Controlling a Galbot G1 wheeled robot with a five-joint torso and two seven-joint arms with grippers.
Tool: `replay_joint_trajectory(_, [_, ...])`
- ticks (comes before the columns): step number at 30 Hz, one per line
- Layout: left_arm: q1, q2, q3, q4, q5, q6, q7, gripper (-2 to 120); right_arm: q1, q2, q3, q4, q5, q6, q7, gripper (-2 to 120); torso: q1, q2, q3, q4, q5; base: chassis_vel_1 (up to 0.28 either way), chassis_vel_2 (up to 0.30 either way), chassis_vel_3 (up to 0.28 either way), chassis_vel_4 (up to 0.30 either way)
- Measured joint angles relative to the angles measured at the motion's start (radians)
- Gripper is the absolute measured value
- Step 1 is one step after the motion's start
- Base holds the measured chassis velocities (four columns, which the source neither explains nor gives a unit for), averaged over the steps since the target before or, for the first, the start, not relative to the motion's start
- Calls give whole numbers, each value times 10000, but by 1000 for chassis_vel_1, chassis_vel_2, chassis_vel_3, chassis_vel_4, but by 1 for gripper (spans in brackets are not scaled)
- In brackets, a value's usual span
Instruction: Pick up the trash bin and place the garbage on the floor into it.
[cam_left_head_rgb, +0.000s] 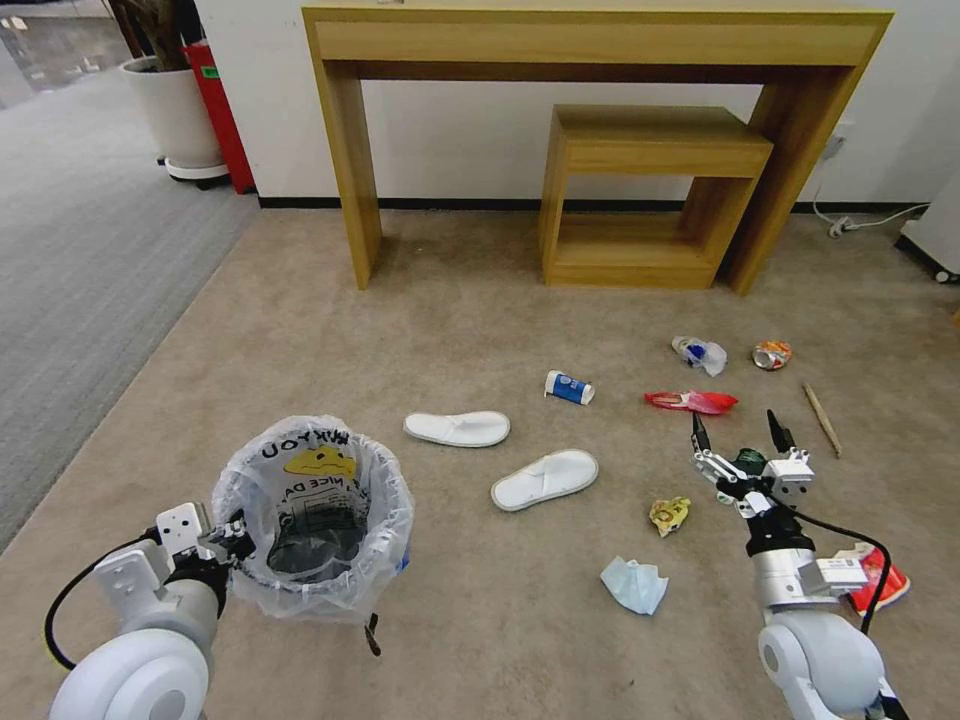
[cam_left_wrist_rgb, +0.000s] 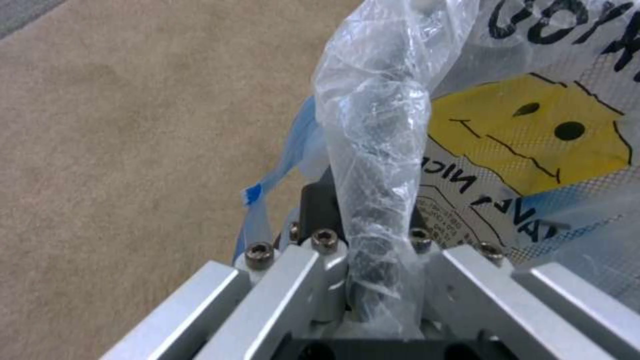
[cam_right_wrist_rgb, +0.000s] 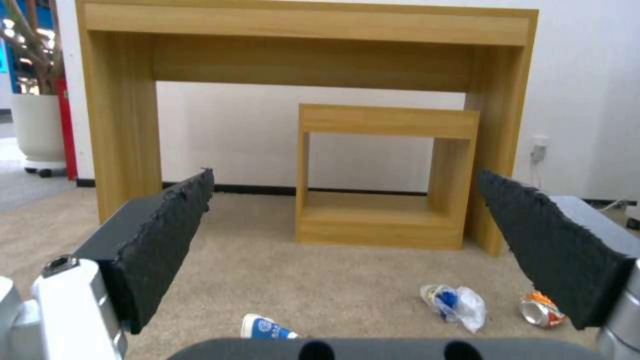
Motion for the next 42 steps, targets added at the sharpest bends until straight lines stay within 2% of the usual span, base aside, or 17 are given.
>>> replay_joint_trajectory(14, [70,-74,18,124,93,-28,29,1,198,-226,-223,-338,607,173,-453,100,2,-1,1,1,0,-26,27,27,-29])
replay_joint_trajectory(17, [54,-74,19,204,101,-41,35,1,55,-649,-344,-410,1315,-165,-452,100,2,0,0,1,1,0,0,0,0])
replay_joint_trajectory(20, [-7,-88,43,341,125,-83,52,1,-424,-1778,-501,-693,2219,-637,-59,100,2,0,0,1,1,0,0,0,0])
replay_joint_trajectory(21, [-7,-88,43,341,125,-83,52,1,-424,-1778,-501,-693,2219,-637,-59,100,2,0,0,1,1,0,0,0,0])
replay_joint_trajectory(23, [-98,-145,44,501,166,-157,116,1,-989,-2530,-562,-1214,2405,-562,-111,100,2,0,0,-1,2,0,0,0,0])
replay_joint_trajectory(26, [-166,-237,67,674,257,-230,224,1,-1551,-3062,-592,-1811,2629,-148,-825,100,2,0,-1,1,3,0,0,0,0])
replay_joint_trajectory(28, [-228,-312,104,795,297,-261,267,1,-1928,-3381,-777,-2321,3188,189,-1832,100,2,0,0,-4,0,0,0,0,0])
replay_joint_trajectory(37, [-220,-389,84,919,400,-399,364,1,-1783,-3676,-1613,-3881,4026,880,-3276,100,1,0,0,-1,0,0,0,0,0])
replay_joint_trajectory(39, [-200,-395,69,942,421,-441,384,1,-1398,-3668,-2001,-4470,4306,1080,-4023,100,1,0,0,0,2,0,0,0,0])
replay_joint_trajectory(42, [-194,-406,64,953,437,-461,386,1,-972,-3594,-2349,-4953,4367,1263,-4538,100,1,0,0,1,1,0,0,0,0])
